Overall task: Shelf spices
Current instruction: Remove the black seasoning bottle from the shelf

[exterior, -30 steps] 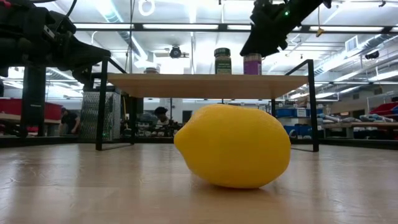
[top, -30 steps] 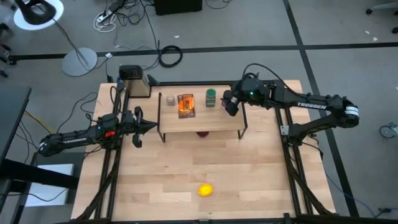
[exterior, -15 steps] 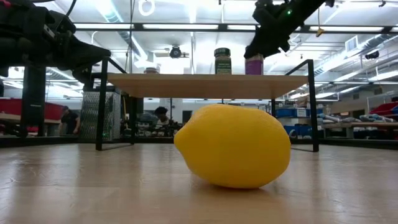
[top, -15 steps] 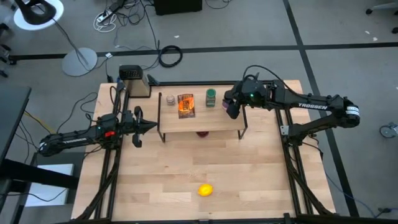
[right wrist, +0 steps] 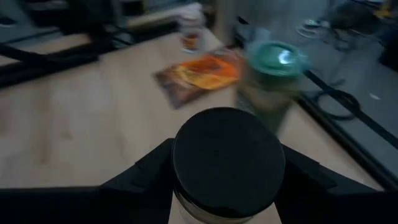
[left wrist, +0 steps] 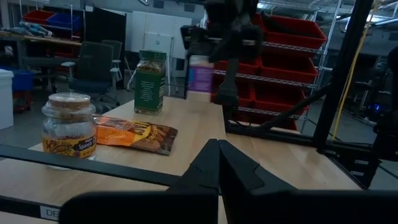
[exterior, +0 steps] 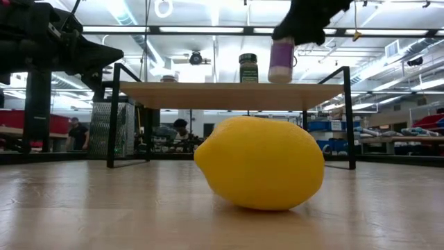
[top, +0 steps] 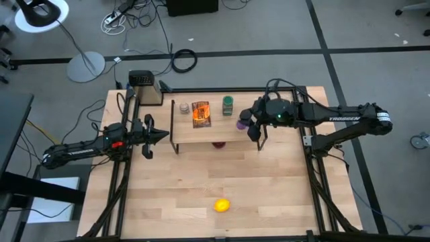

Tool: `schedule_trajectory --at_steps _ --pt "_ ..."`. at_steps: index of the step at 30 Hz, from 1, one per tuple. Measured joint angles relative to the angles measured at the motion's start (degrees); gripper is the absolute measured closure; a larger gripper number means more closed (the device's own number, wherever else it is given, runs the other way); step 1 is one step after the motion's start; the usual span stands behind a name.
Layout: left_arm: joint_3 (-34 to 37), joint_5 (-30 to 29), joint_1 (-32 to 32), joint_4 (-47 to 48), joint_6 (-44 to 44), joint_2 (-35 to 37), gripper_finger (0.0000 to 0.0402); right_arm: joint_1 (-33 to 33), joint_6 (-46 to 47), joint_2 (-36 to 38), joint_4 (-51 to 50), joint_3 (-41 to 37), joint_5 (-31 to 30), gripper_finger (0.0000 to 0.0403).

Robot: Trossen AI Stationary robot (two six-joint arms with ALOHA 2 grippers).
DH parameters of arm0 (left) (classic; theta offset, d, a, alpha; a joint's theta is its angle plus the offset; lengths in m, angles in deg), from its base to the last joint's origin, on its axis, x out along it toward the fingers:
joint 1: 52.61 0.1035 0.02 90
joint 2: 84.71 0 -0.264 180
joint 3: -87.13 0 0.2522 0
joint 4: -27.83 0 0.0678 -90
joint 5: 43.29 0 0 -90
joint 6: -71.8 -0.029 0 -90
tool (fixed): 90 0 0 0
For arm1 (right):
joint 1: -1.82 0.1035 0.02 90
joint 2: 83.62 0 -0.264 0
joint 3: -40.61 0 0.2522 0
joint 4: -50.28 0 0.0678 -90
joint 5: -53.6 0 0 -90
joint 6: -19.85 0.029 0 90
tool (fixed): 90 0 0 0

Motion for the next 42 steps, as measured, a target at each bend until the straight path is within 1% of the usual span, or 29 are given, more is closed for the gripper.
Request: schedule_trajectory --at_steps 2,6,9,15,23,28,31,35,42 --pt "0.0 0.0 0.0 0.1 0.0 0.0 0.0394 2.6 0.2 -0.1 1.5 0.0 0.3 0.0196" --pt "0.0 0.0 0.0 0.1 0.0 0.0 0.0394 8.0 -0.2 -1.4 6.0 0.0 4.5 0.0196" --pt "0.0 0.0 0.0 -0.1 0.0 0.0 0.0394 12.3 -0.7 -3.3 10.1 0.0 6.0 0.0196" --pt "0.0 0.0 0.0 -3.3 0.4 0.0 0.0394 17.6 -0.8 -10.8 15.5 0.0 5.9 0.0196" --pt "0.0 0.0 0.0 -6.4 2.8 0.0 0.0394 19.4 -0.5 -25.7 24.3 0.0 5.8 0.0196" --pt "0.0 0.0 0.0 -5.9 4.9 0.0 0.0394 19.4 0.6 -32.5 29.3 0.0 5.7 0.0196" --pt "0.0 0.0 0.0 -5.7 6.3 0.0 0.0394 19.4 0.9 -34.7 30.5 0.0 5.7 0.0196" --pt "0.0 0.0 0.0 -5.8 6.4 0.0 0.0394 19.4 1.3 -34.9 30.4 0.0 5.7 0.0192" --pt "0.0 0.0 0.0 -5.7 6.4 0.0 0.0394 19.4 -0.6 -34.3 30.2 0.0 6.0 0.0135"
